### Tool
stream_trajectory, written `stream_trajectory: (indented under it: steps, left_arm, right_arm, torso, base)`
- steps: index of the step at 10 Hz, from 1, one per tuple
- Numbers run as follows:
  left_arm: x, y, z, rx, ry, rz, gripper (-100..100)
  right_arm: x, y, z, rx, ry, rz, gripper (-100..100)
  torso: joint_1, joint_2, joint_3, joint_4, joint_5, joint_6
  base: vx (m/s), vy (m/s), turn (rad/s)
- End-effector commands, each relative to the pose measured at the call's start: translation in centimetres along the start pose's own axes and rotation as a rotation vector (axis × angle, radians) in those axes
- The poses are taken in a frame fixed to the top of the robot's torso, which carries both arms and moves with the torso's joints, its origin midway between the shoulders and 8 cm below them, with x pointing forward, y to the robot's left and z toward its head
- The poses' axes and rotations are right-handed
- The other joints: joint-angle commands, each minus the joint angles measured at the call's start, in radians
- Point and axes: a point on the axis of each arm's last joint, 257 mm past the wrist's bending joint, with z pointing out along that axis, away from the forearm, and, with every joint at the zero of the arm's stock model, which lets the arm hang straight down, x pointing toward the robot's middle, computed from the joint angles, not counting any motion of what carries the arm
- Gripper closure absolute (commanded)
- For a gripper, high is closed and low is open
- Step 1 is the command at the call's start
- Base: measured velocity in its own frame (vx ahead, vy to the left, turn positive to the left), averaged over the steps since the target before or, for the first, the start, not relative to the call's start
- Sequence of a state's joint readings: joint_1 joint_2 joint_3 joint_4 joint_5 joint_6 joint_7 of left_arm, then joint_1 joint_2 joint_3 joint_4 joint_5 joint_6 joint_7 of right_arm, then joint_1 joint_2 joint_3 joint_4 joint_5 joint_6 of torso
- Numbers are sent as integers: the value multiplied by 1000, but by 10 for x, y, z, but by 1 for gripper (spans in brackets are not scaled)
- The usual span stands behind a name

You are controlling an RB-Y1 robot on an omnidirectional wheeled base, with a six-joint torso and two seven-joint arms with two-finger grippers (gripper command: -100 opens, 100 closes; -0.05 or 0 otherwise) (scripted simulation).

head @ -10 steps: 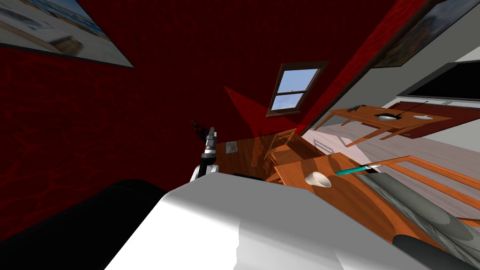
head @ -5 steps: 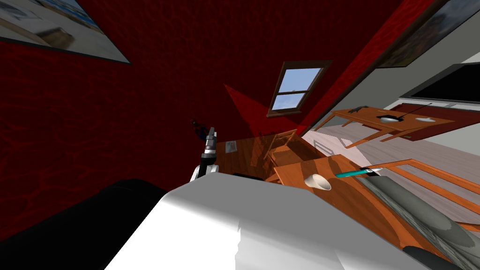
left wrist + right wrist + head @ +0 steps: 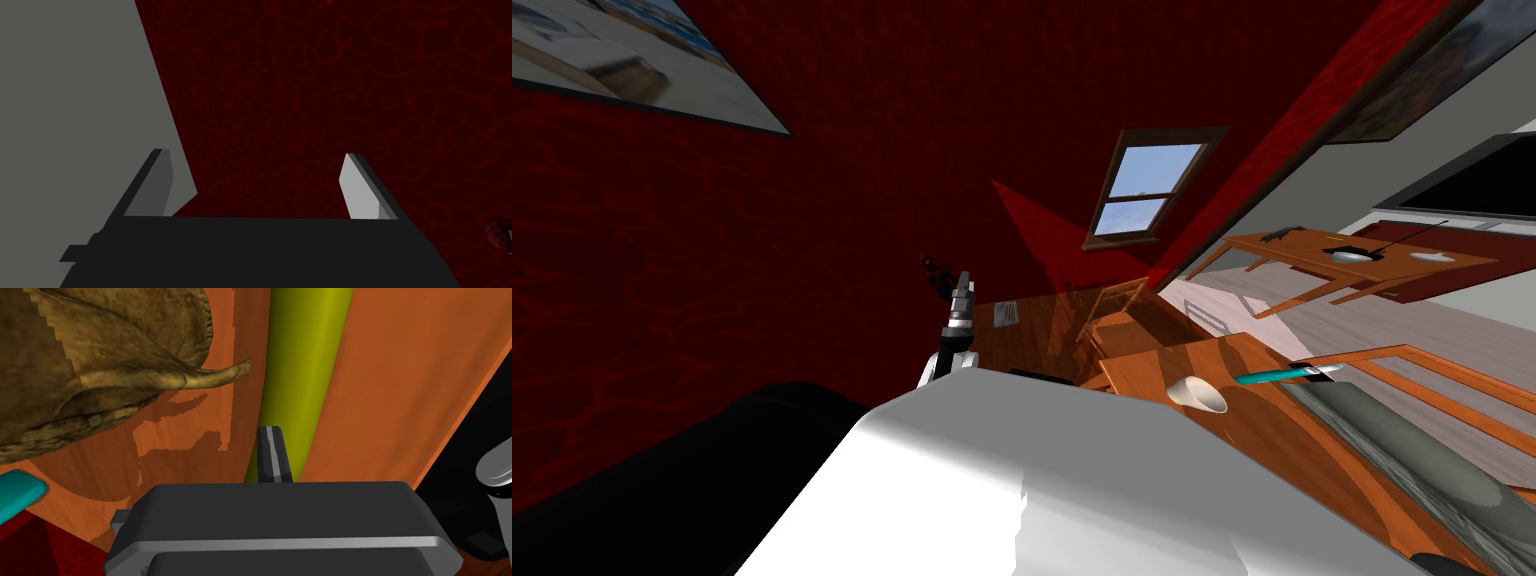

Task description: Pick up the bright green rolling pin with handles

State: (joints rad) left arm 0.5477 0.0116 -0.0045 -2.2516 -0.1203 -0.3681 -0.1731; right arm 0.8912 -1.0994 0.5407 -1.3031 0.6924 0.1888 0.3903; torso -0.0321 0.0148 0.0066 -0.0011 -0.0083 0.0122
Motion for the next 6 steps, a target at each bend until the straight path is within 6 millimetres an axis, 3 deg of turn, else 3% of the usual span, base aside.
stream_trajectory:
  steps: [1,2,3,4,6]
  left_arm:
    - [0,0,0,0,0,0,0]
    - [0,0,0,0,0,0,0]
    - [0,0,0,0,0,0,0]
    - [0,0,0,0,0,0,0]
    - [0,0,0,0,0,0,0]
  right_arm:
    - [0,0,0,0,0,0,100]
    - [0,0,0,0,0,0,100]
    - [0,0,0,0,0,0,0]
    - [14,-2,-6,2,22,24,-100]
    - [33,-15,-15,22,54,54,-100]
  torso:
    - [0,0,0,0,0,0]
    - [0,0,0,0,0,0]
    - [0,0,0,0,0,0]
    - [0,0,0,0,0,0]
    - [7,9,5,2,3,1]
  base:
    - [0,0,0]
    - [0,0,0]
    - [0,0,0]
    - [-86,78,-10]
    - [-152,113,-10]
